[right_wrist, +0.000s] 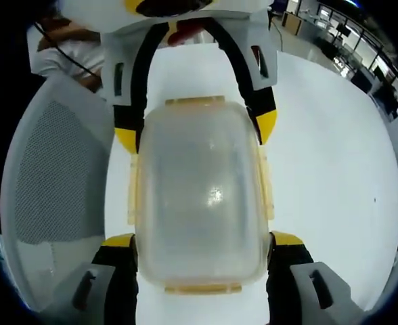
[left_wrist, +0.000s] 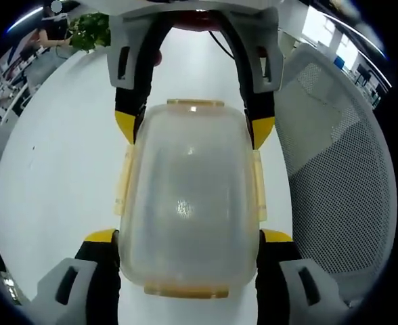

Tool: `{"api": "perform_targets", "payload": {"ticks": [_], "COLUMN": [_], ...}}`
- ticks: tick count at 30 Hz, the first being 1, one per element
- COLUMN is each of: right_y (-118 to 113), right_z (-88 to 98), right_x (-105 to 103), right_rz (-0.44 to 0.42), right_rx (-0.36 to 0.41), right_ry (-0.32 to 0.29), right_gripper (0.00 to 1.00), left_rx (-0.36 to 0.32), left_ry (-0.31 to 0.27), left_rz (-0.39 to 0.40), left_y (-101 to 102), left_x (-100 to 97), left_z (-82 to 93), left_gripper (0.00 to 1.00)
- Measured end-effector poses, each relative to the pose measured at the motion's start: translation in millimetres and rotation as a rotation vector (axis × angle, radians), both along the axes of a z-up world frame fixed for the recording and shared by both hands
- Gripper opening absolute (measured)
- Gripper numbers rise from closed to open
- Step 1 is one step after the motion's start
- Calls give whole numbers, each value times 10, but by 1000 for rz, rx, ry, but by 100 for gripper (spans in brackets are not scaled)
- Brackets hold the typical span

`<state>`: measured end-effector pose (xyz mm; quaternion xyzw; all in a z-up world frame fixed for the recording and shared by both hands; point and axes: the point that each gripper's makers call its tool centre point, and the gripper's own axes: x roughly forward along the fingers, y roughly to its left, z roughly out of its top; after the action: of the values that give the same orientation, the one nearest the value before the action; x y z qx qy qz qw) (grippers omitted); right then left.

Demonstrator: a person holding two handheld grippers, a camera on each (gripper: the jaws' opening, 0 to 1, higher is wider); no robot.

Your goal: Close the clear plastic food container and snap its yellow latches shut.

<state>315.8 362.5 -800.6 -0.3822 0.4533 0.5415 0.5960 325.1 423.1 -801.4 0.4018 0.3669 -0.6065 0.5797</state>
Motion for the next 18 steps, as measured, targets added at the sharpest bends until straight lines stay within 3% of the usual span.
{"api": "perform_targets", "payload": {"ticks": [6, 18], "right_y": [5, 6], "right_z": [-3, -5], "right_x": [-11, 37], "right_rz": [5, -1], "right_rx": [-35, -14], "right_ry": [6, 10], "right_gripper": [78, 79], "left_rx": [6, 8], "left_ry": [3, 14], "left_rz": [-2, -9], "left_y": [17, 11], "left_x": [-10, 40], "left_z": [-1, -7], "left_gripper": [83, 83]}}
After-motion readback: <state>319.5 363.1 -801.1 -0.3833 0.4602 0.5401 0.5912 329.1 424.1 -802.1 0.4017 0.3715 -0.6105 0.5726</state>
